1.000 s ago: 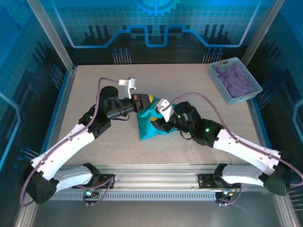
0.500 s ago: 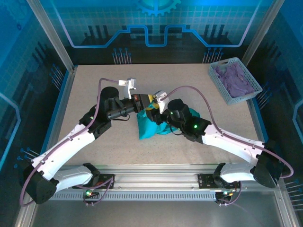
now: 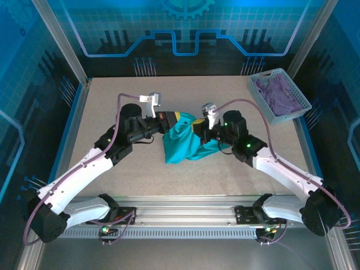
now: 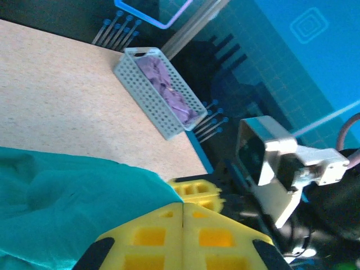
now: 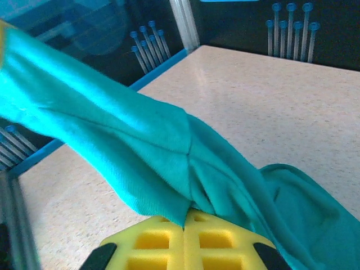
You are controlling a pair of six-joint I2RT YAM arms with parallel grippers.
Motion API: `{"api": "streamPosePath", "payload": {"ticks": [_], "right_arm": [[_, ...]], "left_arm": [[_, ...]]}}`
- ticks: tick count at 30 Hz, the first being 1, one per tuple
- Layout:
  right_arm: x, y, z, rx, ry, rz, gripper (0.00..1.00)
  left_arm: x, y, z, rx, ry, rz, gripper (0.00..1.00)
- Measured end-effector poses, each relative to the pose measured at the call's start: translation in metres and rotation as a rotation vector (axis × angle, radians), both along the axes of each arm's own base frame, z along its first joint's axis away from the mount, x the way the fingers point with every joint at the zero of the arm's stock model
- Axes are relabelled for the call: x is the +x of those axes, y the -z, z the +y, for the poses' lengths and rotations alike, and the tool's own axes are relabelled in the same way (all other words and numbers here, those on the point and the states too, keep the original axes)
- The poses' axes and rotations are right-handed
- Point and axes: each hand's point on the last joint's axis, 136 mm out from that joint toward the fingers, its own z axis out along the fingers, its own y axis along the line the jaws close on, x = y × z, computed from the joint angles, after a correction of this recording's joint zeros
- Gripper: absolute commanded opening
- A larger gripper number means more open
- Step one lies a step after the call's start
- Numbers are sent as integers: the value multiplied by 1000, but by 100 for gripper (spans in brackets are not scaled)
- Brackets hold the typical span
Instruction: Fold the inside-out t-shirt
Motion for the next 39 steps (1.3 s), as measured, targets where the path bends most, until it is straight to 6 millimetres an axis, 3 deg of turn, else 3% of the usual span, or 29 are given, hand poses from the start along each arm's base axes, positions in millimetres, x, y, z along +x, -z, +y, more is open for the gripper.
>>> {"api": "streamPosePath", "payload": {"ticks": [7,14,19,25,28,32,36,39], "right_arm": [[-18,-7,3,79,-173,58,0],[-11,-3,0,144,-185,151,0],[-9,0,2,163,-195,184,0],[-9,-2,1,175,-198,192,0],[-9,-4,-1,178,-196,189,0],[-6,-13,-11,189,-172,162,0],[0,-18,-31,202,-99,156,0],[13,-8,-48,194,1,200,1]], "left_arm": [[22,30,16,176,-107,-6,39],[11,48,30,243,-122,-11,52],[9,70,28,276,-101,42,49],[24,107,18,335,-80,131,46],[35,116,13,338,-73,159,35],[47,114,8,288,-47,154,0],[47,93,4,148,26,73,0],[29,79,3,11,127,2,0]]}}
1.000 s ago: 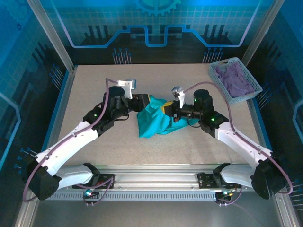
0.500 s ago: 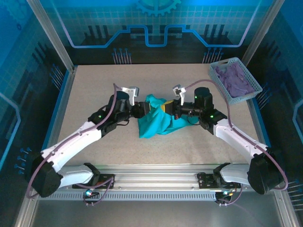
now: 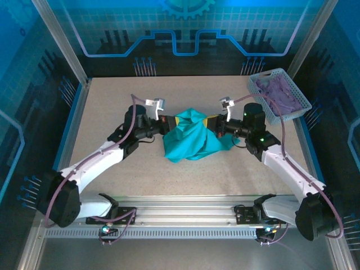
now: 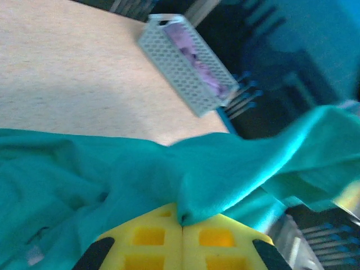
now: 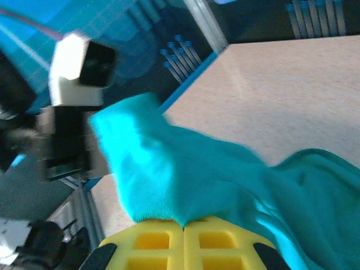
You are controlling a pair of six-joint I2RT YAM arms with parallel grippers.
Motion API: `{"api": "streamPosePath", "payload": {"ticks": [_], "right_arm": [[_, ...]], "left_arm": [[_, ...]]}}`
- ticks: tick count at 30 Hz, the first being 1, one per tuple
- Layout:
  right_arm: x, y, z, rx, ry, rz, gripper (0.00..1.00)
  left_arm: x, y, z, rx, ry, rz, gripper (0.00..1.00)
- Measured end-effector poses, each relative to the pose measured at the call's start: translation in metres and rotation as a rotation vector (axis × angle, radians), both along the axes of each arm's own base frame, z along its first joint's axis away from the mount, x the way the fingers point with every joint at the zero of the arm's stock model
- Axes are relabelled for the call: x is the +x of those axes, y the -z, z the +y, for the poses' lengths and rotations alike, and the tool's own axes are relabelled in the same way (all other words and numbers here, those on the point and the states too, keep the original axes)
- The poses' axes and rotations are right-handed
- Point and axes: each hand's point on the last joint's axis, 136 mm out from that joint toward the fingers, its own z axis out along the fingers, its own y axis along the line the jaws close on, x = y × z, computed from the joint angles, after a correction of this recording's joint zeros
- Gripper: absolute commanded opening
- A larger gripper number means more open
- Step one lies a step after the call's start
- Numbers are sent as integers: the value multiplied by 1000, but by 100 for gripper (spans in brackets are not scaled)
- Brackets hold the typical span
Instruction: Fold the inside-out t-shirt
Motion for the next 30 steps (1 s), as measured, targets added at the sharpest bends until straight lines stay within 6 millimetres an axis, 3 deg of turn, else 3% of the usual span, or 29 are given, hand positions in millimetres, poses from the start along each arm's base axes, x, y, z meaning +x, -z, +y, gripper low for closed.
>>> {"api": "streamPosePath", "payload": {"ticks": [5,9,14,17,20,24,28,30], "right_arm": [[3,22,-4,-78,70,56,12],[-4,36,-1,-166,60,47,26],[-20,48,2,-331,41,-22,40],[-32,36,5,-407,24,-124,47],[-42,16,11,-451,12,-244,59],[-58,-4,33,-506,-32,-382,67],[-62,-14,63,-582,-59,-475,72],[-54,-13,73,-627,-45,-495,67]], "left_arm": [[-27,-32,-5,-214,170,-86,0],[-30,-56,-4,-337,250,-133,0],[-26,-45,-4,-332,254,-78,0],[-29,-39,-1,-273,224,-61,0],[-32,-46,3,-223,197,-84,0],[-33,-51,7,-178,167,-102,0],[-32,-41,7,-134,148,-79,0],[-32,-35,7,-117,147,-64,0]]}}
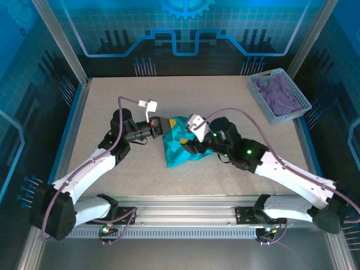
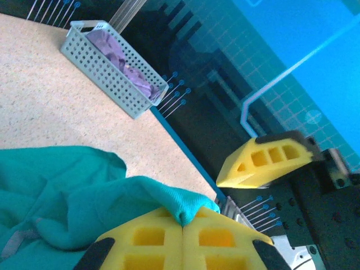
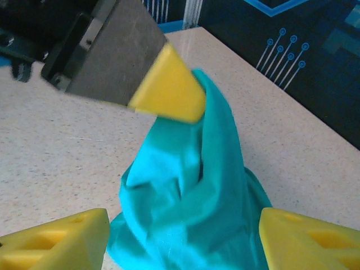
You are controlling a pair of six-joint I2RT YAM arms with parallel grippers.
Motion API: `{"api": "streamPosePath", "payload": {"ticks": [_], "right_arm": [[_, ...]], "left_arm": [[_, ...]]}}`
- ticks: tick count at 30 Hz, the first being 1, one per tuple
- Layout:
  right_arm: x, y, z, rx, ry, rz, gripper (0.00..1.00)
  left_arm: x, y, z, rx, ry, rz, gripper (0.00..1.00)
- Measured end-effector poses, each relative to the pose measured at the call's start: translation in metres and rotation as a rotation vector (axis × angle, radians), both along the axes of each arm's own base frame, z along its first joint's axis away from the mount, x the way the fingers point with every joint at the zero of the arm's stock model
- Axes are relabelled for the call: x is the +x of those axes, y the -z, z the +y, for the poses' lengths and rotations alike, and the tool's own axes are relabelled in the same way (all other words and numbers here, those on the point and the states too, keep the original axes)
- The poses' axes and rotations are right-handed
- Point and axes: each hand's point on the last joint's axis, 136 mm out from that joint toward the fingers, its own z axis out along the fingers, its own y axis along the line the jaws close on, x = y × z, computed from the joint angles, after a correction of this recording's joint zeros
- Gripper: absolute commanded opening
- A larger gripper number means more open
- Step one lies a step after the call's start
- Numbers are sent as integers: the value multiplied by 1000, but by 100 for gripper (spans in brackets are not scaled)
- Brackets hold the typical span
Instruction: Fold the inside-out t-shirt
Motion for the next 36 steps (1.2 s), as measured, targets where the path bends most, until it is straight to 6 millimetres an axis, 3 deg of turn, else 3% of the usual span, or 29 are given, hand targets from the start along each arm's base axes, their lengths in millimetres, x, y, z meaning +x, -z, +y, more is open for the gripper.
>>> {"api": "streamPosePath", "payload": {"ticks": [3,7,10,15,17,21,25,30,36], "right_arm": [[20,6,8,-69,56,-25,39],[31,17,5,-123,105,-23,16],[30,12,-2,-89,97,2,1],[29,-11,-19,95,41,111,0],[26,-17,-18,178,-9,174,0],[16,-20,-6,337,-111,326,0],[16,-16,10,449,-170,457,0],[22,-8,21,526,-184,568,0],[28,-13,21,577,-172,597,0]], "left_arm": [[-1,5,1,18,-4,12,0],[-3,5,4,34,-20,7,0],[-5,4,7,44,-30,1,0],[-4,7,9,71,-51,-8,1],[-4,8,9,91,-65,-17,15],[6,14,18,179,-167,-25,34],[5,22,24,282,-255,-19,46],[-7,27,32,366,-322,-3,53],[-18,33,37,451,-375,30,51]]}}
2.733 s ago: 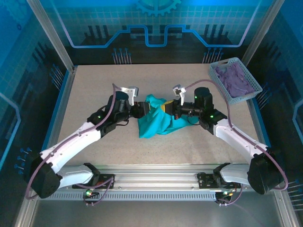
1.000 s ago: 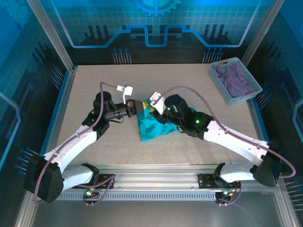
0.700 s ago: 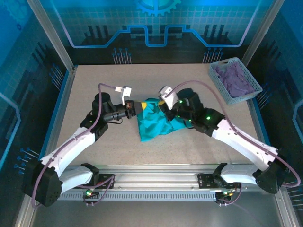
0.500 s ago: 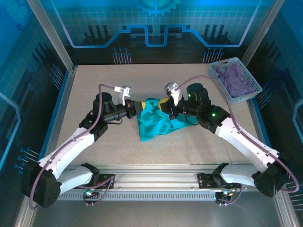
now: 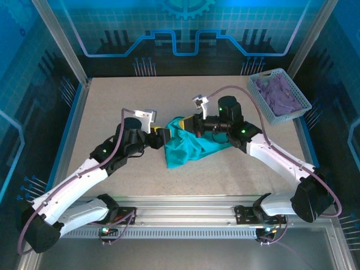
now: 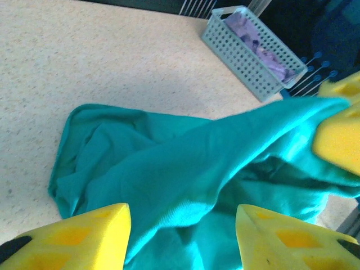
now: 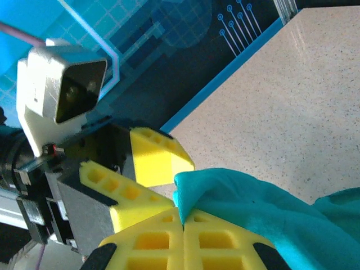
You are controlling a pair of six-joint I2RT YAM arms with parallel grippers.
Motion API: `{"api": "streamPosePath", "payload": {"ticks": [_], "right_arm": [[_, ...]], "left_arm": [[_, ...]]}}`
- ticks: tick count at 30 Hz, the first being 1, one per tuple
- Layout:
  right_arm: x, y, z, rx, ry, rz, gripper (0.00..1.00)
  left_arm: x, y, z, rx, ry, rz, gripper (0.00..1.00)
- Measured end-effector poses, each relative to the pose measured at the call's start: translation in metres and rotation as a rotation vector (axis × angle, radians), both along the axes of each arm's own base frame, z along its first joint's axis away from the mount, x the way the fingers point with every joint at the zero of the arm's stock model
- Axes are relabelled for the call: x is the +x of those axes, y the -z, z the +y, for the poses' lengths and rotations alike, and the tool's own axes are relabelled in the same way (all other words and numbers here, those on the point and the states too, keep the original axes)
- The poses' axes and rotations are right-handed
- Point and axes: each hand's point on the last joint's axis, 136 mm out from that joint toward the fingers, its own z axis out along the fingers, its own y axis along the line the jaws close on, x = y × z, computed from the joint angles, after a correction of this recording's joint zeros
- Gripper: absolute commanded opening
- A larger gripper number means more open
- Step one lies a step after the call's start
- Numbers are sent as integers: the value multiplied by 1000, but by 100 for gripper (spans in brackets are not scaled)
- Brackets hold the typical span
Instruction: Fold the inside-out t-shirt
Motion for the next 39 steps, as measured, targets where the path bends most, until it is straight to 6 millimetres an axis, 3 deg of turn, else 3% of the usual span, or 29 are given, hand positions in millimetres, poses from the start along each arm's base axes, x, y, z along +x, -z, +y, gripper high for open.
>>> {"api": "streamPosePath", "payload": {"ticks": [6,9,14,18,30,34,39], "right_arm": [[5,3,1,10,7,24,0],[7,4,0,9,13,30,0],[8,4,0,13,16,34,0],[8,4,0,13,16,35,0],[9,2,-2,17,18,30,0],[10,1,-2,20,19,27,0],[14,2,-10,20,40,27,0]], "left_arm": [[-11,-3,-7,36,-9,16,33],[-14,-6,-16,11,16,25,30],[-6,5,-27,-1,31,80,31],[12,16,-22,-26,-4,124,37],[51,17,-27,-119,-1,155,42],[57,17,-37,-132,25,158,31],[61,16,-43,-155,60,159,1]]}}
